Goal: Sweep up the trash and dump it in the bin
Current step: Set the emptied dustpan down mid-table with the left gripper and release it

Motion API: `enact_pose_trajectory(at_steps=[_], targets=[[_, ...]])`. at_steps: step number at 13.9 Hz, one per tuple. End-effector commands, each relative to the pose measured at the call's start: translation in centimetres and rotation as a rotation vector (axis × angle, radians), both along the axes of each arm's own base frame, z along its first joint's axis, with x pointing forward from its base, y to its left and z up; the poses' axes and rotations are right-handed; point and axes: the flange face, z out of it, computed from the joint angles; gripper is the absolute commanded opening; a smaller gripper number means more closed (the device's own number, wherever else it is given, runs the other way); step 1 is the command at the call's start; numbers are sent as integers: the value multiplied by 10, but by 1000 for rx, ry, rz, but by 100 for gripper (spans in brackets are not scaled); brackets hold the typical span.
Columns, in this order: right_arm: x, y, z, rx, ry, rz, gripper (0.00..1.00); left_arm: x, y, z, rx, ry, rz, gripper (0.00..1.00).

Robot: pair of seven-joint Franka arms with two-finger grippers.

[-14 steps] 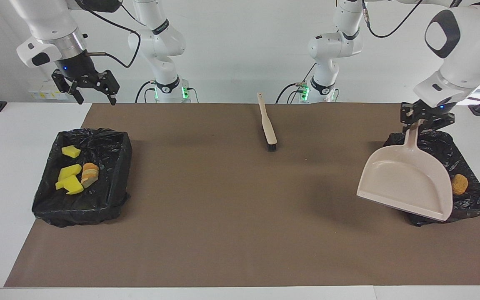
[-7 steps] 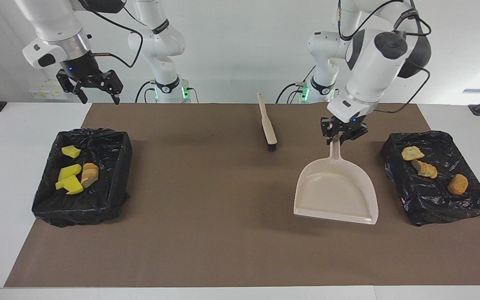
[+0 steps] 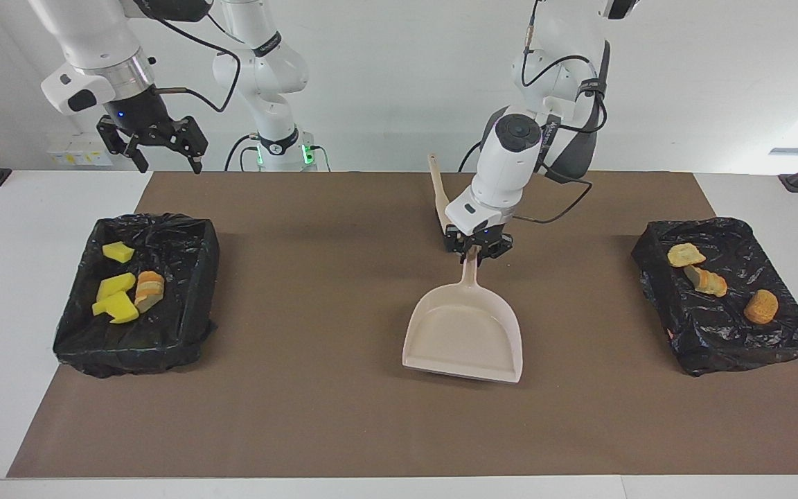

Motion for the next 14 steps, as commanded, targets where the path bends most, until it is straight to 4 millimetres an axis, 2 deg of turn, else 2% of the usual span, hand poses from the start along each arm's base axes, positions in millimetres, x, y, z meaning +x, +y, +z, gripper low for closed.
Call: enact_pose_trajectory(at_steps=[1,2,6,11,12,13,14], targets=[[-4,1,-1,7,4,-18,100,-16,-10,-13,-22,-17,-14,0],[-4,1,-1,5,4,-18,100,-21,-16,-21,-21,-15,-25,0],[-4,1,-1,5,4,-18,100,-39,-17,-48,1,29,25,0],[-4,1,-1,5,4,-18,100,-49,-23,-51,-22,43,76,1],[-4,2,-1,7,4,-16,100,-50,-24,-53,-20,46,90,5],[-4,1,-1,5,4,-18,100,-51,-25,-54,-18,48,90,31],[-4,1,-1,5,4,-18,100,-51,-24,-53,-17,49,93,76]])
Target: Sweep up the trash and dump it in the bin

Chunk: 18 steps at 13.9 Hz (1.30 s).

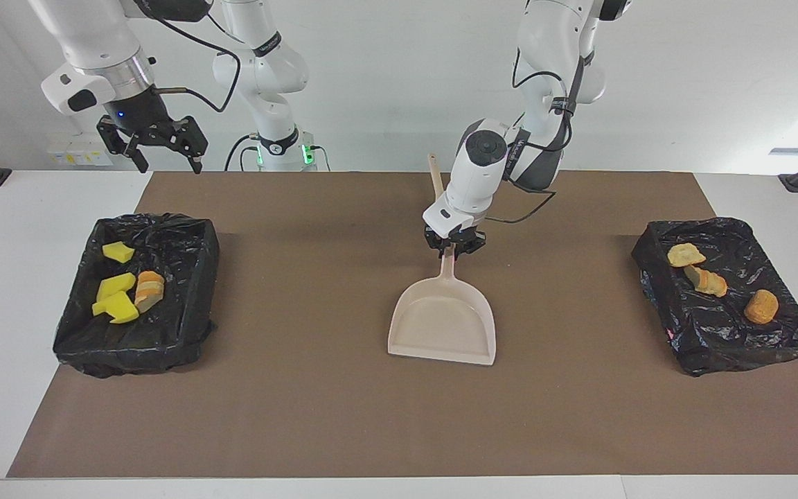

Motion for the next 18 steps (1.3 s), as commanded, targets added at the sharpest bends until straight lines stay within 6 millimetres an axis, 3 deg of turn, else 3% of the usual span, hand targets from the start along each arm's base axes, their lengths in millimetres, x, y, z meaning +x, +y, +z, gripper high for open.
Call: enact_pose_trajectory(at_steps=[1,3,6,11,14,18], targets=[[-4,2,-1,5,4,-16,100,-10,4,-1,-10,9,34,100],[-4,1,-1,5,4,-18,100,-4,10,2,-6,14,80,100],[-4,1,-1,5,4,-18,100,26,48,33,-24,-15,160,100],[-4,1,-1,7,4,-18,100,53,158,101,-26,-47,223,100],[-4,1,0,5,2,-18,100,54,229,121,0,-15,132,100],[-4,1,-1,5,4,-18,100,54,294,155,14,-3,64,100]])
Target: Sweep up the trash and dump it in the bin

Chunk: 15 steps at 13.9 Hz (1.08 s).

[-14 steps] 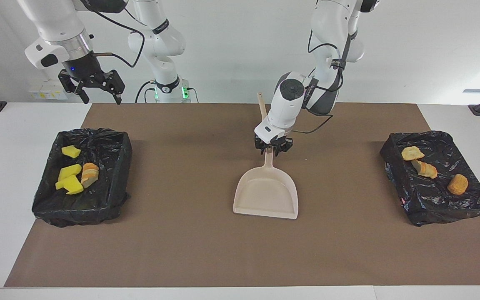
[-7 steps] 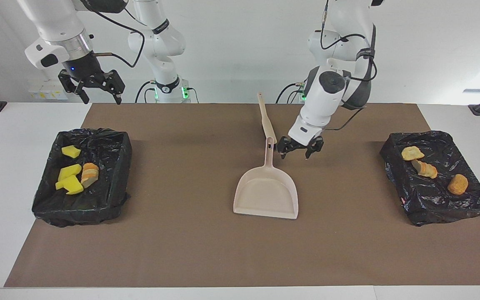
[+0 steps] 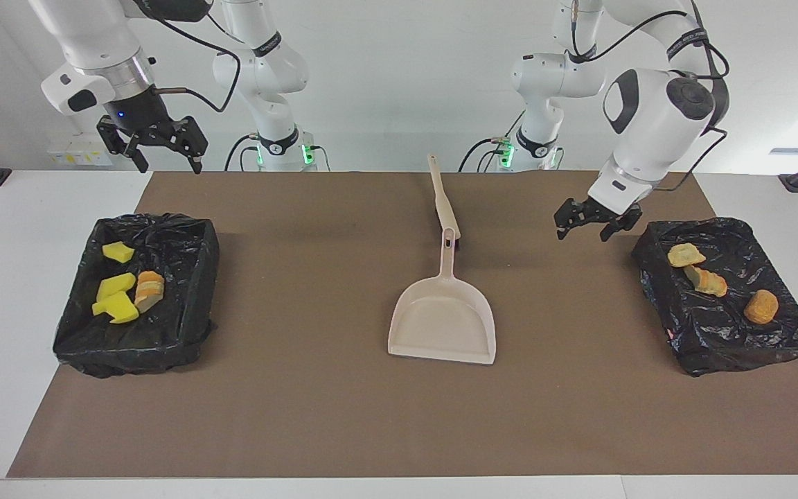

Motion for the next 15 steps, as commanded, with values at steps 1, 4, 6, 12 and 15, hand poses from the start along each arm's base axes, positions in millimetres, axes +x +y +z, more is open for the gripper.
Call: enact_pose_trajectory(at_steps=[1,4,6,12,15], targets=[[-4,2,-1,5,4,-16,100,-4,28,38,13,19,-47,100],[-4,1,-1,5,4,-21,100,-4,49,84,20,44,-50,100],[-5,1,0,7,3,-24,100,-6,54,119,95,46,-64,100],[-7,2,-1,4,17,-15,100,-9,51,144,72,25,-46,100],[-7,2,-1,6,17,-15,100,-8,47,145,40,12,-10,100]])
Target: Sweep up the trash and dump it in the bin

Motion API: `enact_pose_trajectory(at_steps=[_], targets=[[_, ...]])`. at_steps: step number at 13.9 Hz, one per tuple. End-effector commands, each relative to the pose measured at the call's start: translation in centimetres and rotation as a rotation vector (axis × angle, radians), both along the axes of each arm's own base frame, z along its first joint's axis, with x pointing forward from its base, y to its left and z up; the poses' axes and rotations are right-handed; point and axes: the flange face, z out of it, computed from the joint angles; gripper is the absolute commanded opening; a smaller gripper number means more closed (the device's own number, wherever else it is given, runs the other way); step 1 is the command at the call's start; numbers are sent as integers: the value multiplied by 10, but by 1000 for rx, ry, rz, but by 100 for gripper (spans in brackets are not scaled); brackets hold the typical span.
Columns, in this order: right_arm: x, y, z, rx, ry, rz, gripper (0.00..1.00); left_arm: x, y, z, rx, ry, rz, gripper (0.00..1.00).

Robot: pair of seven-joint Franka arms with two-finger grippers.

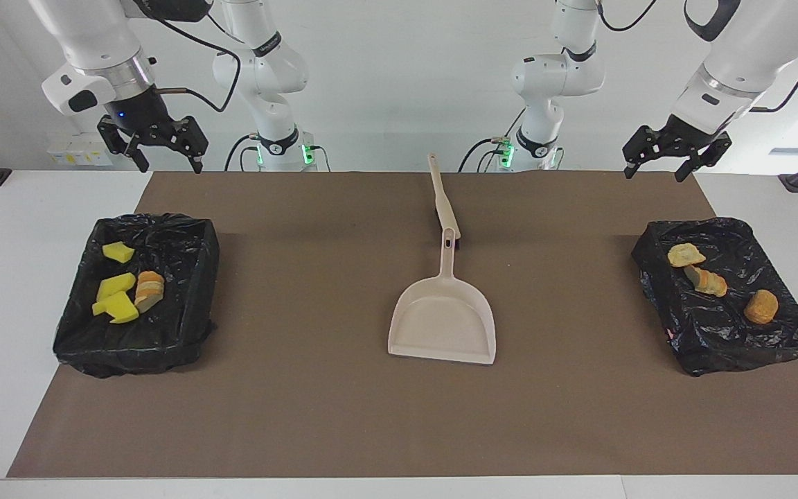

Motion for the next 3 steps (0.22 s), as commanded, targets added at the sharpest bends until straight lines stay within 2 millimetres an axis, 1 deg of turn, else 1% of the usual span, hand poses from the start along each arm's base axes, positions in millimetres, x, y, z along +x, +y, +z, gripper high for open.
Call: enact_pose_trajectory(at_steps=[1,3], targets=[[-7,2,0,5,11,-14,100,5,-2,3,-15,-16,22,100],[-7,2,-1,5,14,-14,100,5,0,8,-7,-25,23,100]])
